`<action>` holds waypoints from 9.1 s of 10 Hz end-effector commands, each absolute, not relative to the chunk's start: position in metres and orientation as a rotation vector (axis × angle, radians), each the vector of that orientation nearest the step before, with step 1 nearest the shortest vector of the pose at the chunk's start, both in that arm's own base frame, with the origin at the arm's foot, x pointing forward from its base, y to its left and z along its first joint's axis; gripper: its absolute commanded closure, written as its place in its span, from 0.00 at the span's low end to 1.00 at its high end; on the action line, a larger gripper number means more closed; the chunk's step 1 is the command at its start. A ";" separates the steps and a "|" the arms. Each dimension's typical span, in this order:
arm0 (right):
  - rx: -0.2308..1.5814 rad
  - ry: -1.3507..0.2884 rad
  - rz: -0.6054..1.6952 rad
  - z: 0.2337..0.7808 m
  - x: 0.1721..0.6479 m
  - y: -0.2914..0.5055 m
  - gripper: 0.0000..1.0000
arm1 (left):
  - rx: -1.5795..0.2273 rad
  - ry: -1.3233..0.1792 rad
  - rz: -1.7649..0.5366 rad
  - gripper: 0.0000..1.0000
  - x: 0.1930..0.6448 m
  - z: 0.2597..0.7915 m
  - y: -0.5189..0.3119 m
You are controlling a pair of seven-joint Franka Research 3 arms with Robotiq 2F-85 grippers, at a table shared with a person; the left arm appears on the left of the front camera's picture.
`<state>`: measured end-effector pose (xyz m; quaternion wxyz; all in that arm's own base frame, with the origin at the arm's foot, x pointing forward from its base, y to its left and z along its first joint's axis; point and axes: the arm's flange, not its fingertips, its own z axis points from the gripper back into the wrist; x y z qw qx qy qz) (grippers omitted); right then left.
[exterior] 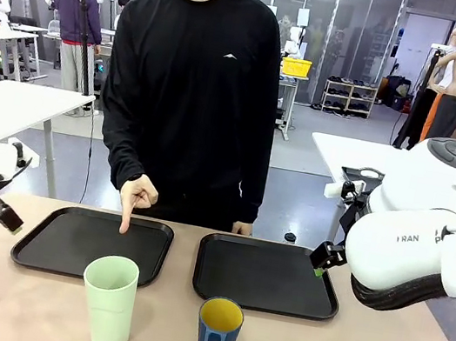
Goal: Sort and store the cups by type.
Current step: Pick up the Reusable plastic cup.
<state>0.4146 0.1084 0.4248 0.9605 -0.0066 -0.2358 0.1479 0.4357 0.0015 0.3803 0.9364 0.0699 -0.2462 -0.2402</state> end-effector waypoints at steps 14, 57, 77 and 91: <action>-0.010 -0.477 0.299 0.425 0.415 0.108 0.00 | 0.027 -0.596 -0.809 0.00 0.437 0.359 0.049; -0.010 -0.477 0.299 0.425 0.415 0.108 0.00 | -0.878 -1.217 -1.201 0.00 0.404 0.264 0.071; -0.010 -0.477 0.299 0.425 0.415 0.108 0.00 | -1.185 -1.032 -1.333 0.00 0.401 0.223 -0.056; -0.010 -0.477 0.299 0.425 0.415 0.108 0.00 | -1.377 -1.076 -1.373 0.00 0.382 0.180 -0.144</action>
